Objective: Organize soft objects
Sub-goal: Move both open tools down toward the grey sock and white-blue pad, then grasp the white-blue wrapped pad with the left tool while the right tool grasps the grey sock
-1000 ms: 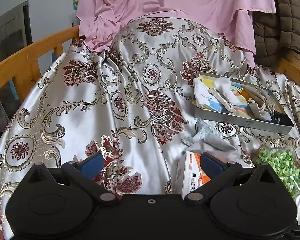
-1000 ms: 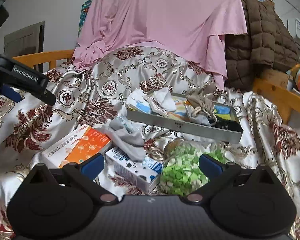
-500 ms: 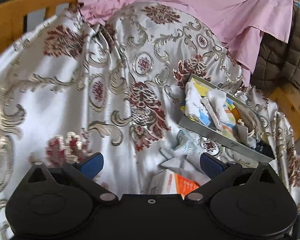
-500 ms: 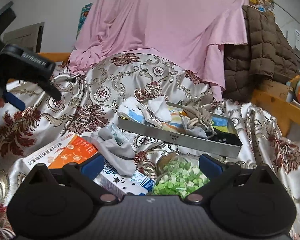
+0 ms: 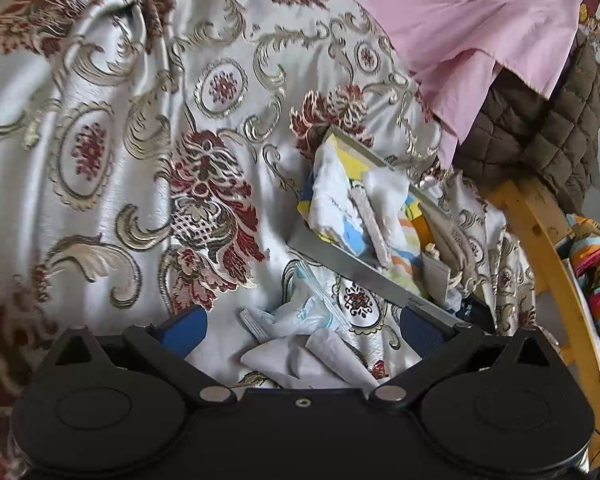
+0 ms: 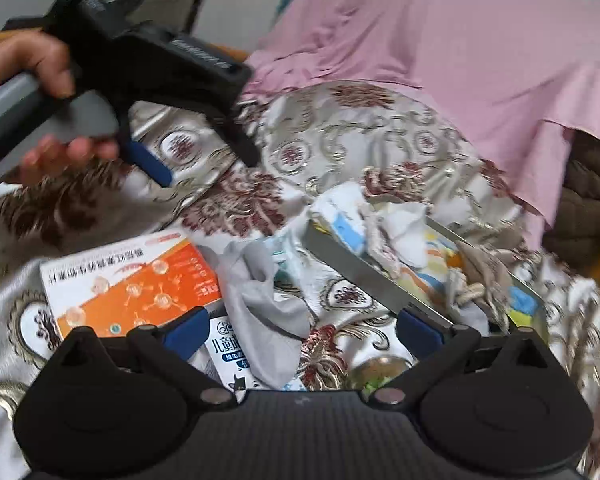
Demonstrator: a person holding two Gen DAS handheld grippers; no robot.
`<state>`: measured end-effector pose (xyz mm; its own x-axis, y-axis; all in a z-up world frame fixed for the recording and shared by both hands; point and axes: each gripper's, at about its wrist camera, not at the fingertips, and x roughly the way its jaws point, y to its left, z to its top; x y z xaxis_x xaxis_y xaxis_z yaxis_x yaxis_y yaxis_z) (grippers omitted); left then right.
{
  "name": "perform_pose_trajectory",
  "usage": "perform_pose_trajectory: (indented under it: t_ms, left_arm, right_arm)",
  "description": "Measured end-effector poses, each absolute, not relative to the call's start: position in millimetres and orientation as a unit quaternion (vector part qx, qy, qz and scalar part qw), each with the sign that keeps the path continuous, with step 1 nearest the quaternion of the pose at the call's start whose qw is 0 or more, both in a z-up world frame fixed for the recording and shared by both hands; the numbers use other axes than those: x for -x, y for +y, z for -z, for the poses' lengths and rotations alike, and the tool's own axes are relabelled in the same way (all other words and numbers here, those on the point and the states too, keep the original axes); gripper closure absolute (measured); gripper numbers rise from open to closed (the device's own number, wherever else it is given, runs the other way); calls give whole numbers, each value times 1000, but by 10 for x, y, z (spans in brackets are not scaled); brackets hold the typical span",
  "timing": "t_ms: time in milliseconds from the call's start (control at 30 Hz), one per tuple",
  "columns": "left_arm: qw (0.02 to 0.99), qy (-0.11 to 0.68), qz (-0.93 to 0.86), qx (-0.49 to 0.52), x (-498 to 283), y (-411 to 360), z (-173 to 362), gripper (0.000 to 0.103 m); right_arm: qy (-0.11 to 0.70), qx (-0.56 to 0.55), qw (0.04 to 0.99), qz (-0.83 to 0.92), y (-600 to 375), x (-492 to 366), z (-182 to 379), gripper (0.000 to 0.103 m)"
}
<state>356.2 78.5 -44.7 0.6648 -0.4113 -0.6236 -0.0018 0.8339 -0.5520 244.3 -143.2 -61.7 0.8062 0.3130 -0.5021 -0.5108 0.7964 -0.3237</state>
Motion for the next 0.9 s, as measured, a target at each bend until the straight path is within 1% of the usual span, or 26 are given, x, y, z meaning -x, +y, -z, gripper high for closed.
perform_pose_trajectory:
  t_ms: [167, 333, 600, 733, 900]
  left_arm:
    - [868, 403, 127, 262, -3700, 710, 546, 1]
    - [842, 434, 143, 288, -3837, 698, 673, 1]
    - [800, 477, 149, 333, -4035, 660, 814, 1]
    - [793, 493, 138, 328, -4137, 639, 907, 1]
    - [788, 500, 131, 335, -4282, 617, 985, 1]
  right_arm:
    - [227, 229, 912, -252, -1422, -2607, 647, 8]
    - [237, 236, 901, -275, -1414, -2737, 660, 9]
    - [243, 242, 894, -287, -1379, -2842, 688, 19]
    - [235, 258, 890, -294, -1296, -2886, 674, 21]
    - [239, 264, 884, -303, -1218, -2929, 699, 27]
